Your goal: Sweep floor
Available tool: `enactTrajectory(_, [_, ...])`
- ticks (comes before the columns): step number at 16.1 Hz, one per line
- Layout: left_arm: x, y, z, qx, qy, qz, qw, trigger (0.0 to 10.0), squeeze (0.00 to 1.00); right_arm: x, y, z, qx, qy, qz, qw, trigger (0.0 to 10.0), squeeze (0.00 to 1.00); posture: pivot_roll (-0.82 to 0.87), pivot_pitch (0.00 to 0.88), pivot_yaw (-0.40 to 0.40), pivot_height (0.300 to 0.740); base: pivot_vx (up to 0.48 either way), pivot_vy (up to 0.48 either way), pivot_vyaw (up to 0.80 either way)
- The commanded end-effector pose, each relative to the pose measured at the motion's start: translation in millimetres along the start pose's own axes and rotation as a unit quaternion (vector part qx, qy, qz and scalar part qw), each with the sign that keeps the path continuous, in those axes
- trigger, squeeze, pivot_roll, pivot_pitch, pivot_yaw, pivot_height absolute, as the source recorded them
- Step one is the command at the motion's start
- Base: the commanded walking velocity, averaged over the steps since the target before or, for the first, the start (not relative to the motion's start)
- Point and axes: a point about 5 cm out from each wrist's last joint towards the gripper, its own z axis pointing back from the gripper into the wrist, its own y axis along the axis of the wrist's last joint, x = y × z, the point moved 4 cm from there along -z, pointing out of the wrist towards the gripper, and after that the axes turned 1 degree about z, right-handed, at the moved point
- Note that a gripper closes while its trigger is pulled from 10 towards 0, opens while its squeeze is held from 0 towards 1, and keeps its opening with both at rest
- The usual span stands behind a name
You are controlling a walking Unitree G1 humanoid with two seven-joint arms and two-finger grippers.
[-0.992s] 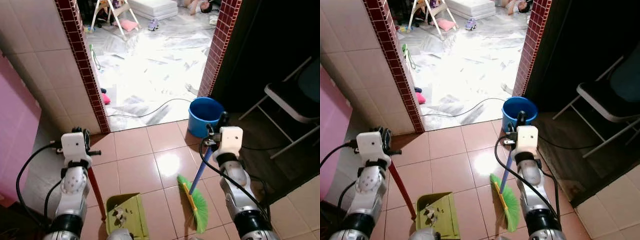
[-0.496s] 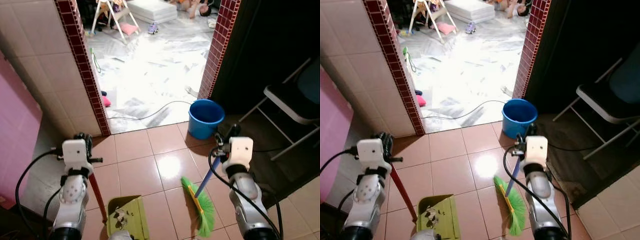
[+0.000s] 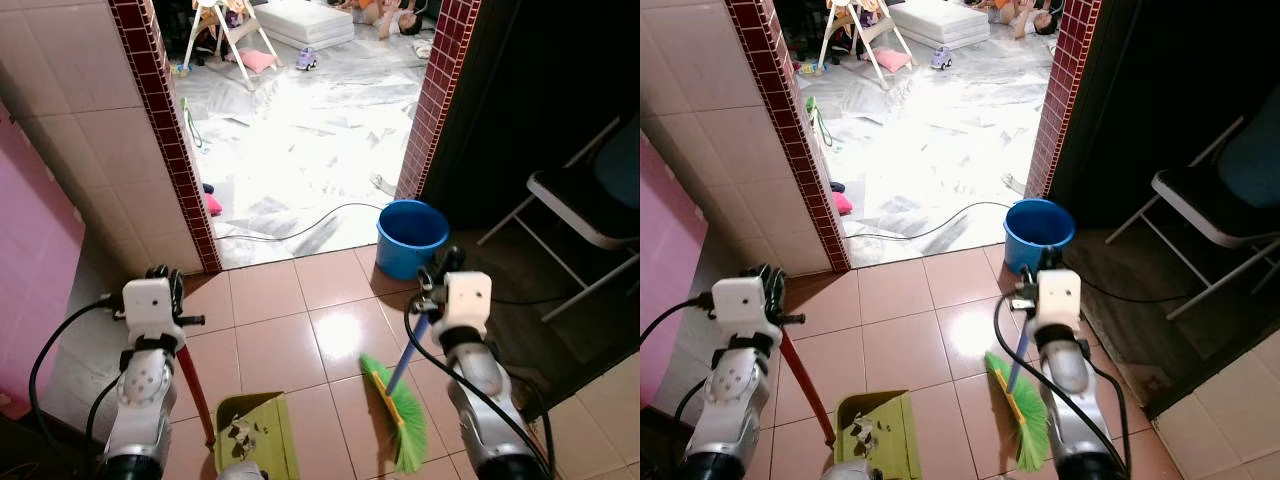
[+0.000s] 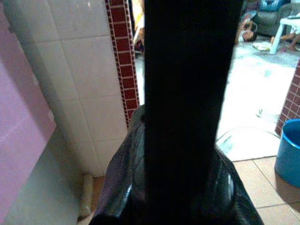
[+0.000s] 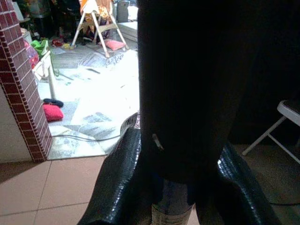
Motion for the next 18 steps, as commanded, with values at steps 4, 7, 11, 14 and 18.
enactTrajectory(4, [6.5, -16, 7.8, -0.05, -0.018, 0.011, 0.999, 10.0, 0.0, 1.2, -3, 3.0, -0.007, 0.003, 0.003, 1.0, 10.0, 0.0, -0.02, 0.0, 0.015, 0.74, 0.0, 0.0, 0.0])
enactTrajectory(7, [9.7, -31, 25.3, -0.073, -0.03, 0.005, 0.997, 10.0, 0.0, 3.8, -11, 8.6, -0.018, 0.003, 0.006, 1.0, 10.0, 0.0, -0.02, 0.0, 0.015, 0.74, 0.0, 0.0, 0.0])
enactTrajectory(11, [9.5, -34, 25.3, -0.083, -0.03, 0.008, 0.996, 10.0, 0.0, 10.1, -18, 11.9, -0.032, -0.005, 0.007, 0.999, 10.0, 0.0, -0.03, 0.0, 0.019, 0.74, 0.0, 0.0, 0.0])
enactTrajectory(14, [8.1, -34, 25.5, -0.087, -0.031, 0.009, 0.996, 10.0, 0.0, 11.4, -18, 12.7, -0.031, -0.01, 0.008, 0.999, 10.0, 0.0, -0.03, 0.0, 0.022, 0.74, 0.0, 0.0, 0.0])
enactTrajectory(18, [7.3, -34, 24.7, -0.088, -0.032, 0.008, 0.996, 10.0, 0.0, 10.9, -20, 12.4, -0.036, -0.013, 0.011, 0.999, 10.0, 0.0, -0.03, 0.0, 0.026, 0.74, 0.0, 0.0, 0.0])
